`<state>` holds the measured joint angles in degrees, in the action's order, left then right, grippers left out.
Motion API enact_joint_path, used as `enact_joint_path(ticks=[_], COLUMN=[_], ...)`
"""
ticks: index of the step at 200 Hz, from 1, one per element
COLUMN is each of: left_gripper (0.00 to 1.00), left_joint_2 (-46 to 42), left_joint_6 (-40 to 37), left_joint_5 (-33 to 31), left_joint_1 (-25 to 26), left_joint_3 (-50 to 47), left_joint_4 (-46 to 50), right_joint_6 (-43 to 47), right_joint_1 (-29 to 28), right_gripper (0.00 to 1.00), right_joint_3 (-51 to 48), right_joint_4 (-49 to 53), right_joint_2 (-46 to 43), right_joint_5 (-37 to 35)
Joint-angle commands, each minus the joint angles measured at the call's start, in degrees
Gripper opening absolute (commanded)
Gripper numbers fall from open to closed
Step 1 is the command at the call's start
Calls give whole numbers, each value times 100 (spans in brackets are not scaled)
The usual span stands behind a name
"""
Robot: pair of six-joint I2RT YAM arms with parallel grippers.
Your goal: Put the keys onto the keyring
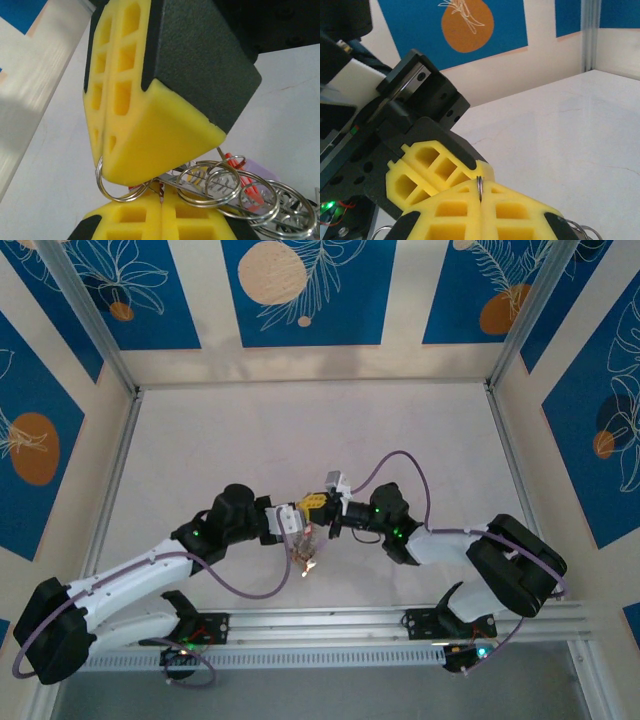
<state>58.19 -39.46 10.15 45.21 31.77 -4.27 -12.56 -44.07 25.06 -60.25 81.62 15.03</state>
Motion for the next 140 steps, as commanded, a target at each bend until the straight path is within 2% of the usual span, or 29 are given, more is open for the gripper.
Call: enact_joint_path(ticks=[1, 27, 53, 68, 101, 140], left_gripper=[0, 0, 0, 16, 33, 37], left_joint_2=[-37, -211, -303, -451, -1175, -1722], left_joint_6=[-141, -141, -123, -69, 331, 904], left_joint_5=[324, 305, 176, -128, -365, 106], left_joint_1=[274, 279, 281, 272, 64, -297], left_joint_3=[91, 60, 149, 55, -355, -328], left_joint_4=[-179, -167, 204, 222, -62, 257], right_joint_6=[-67, 389, 522, 647, 916, 1030], right_joint_1=[-61, -195, -200, -168, 5, 190], right_gripper=[0, 0, 0, 0, 0, 0], right_joint_3=[209, 182, 4, -80, -93, -30], right_joint_4=[-283, 57, -396, -693, -845, -987], right_joint_2=[37, 42, 124, 124, 13, 11], right_joint_5=[-822, -1154, -960, -708, 157, 960])
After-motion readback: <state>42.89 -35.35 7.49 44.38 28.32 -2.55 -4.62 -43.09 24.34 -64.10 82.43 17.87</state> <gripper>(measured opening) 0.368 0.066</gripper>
